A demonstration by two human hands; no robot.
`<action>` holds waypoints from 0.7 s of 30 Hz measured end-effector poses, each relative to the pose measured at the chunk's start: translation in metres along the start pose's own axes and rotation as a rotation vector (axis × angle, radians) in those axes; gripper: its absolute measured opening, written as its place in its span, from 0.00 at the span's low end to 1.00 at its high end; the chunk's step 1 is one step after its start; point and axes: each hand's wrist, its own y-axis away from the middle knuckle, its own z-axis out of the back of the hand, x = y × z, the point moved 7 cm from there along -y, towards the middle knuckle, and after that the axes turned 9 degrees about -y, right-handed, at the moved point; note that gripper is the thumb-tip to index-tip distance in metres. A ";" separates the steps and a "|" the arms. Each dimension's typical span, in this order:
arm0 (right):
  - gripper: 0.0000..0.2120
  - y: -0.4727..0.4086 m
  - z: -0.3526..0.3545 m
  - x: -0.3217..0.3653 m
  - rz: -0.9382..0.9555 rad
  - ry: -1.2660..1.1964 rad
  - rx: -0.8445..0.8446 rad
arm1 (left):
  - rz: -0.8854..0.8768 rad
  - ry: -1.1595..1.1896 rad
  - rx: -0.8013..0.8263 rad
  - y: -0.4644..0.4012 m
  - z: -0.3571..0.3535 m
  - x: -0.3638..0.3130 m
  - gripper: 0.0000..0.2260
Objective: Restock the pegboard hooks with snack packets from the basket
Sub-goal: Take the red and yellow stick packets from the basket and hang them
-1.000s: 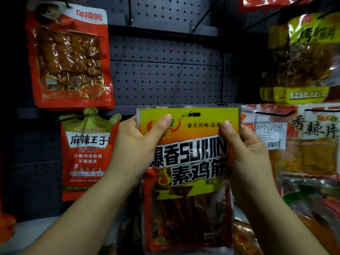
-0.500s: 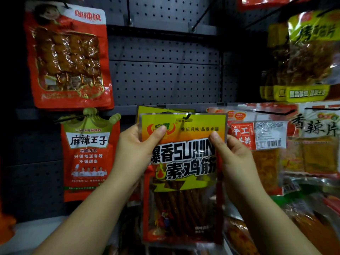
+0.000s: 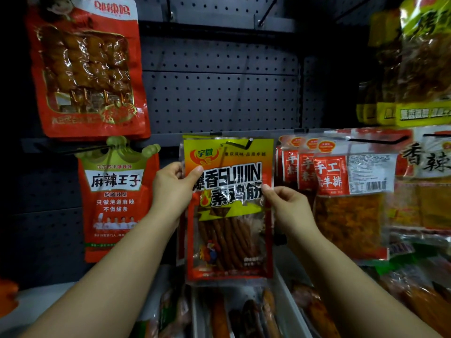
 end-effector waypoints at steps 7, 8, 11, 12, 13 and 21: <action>0.17 -0.033 -0.010 -0.011 -0.012 0.061 -0.069 | 0.071 -0.098 -0.098 -0.020 -0.008 0.013 0.08; 0.17 -0.033 -0.010 -0.013 -0.007 0.068 -0.069 | 0.073 -0.106 -0.107 -0.018 -0.008 0.014 0.07; 0.15 -0.026 -0.005 -0.026 0.019 0.080 -0.055 | 0.001 -0.182 -0.132 0.000 -0.002 0.016 0.05; 0.14 -0.021 -0.003 -0.033 0.024 0.095 -0.033 | -0.038 -0.226 -0.136 0.008 0.000 0.020 0.05; 0.15 -0.016 -0.002 -0.041 0.020 0.117 0.001 | -0.078 -0.287 -0.136 0.017 0.002 0.025 0.07; 0.20 0.006 -0.019 -0.092 -0.059 0.001 0.267 | 0.089 -0.132 0.166 0.061 -0.020 0.083 0.43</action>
